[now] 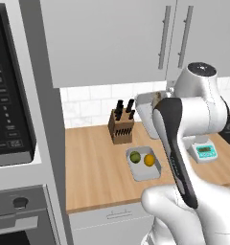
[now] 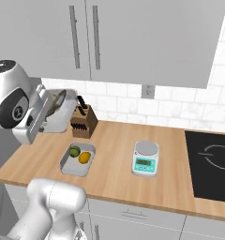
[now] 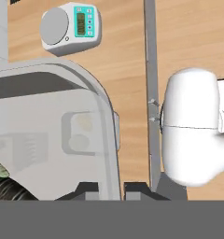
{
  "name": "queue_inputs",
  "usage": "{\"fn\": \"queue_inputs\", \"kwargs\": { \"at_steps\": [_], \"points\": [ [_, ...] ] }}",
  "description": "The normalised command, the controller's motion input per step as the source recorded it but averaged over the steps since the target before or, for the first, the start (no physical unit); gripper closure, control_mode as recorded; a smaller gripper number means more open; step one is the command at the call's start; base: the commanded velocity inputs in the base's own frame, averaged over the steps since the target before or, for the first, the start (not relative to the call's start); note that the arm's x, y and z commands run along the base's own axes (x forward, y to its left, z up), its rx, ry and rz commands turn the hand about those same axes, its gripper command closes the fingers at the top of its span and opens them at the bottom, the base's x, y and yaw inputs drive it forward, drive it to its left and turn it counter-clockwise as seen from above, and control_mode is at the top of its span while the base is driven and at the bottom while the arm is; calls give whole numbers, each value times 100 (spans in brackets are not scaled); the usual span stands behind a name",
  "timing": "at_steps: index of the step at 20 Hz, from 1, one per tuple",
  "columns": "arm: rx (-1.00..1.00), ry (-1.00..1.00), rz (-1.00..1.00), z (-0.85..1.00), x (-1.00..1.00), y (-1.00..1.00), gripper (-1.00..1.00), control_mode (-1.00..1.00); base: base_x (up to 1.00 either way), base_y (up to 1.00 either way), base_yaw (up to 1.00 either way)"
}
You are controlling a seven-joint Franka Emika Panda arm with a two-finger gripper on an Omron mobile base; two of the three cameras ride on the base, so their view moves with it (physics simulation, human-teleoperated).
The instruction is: Take the meat container that has the fish and place it on the second highest rack of the freezer. Then take the vegetable container that has the lemon and lime and place it on the highest rack of the freezer.
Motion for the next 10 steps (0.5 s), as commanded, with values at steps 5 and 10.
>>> {"fn": "queue_inputs", "kwargs": {
  "at_steps": [5, 10],
  "points": [
    [6, -17, 0, -12, -22, -29, 100, -100, 0, 0, 0],
    [7, -18, 0, 0, -12, -16, 100, -100, 0, 0, 0]
  ]
}}
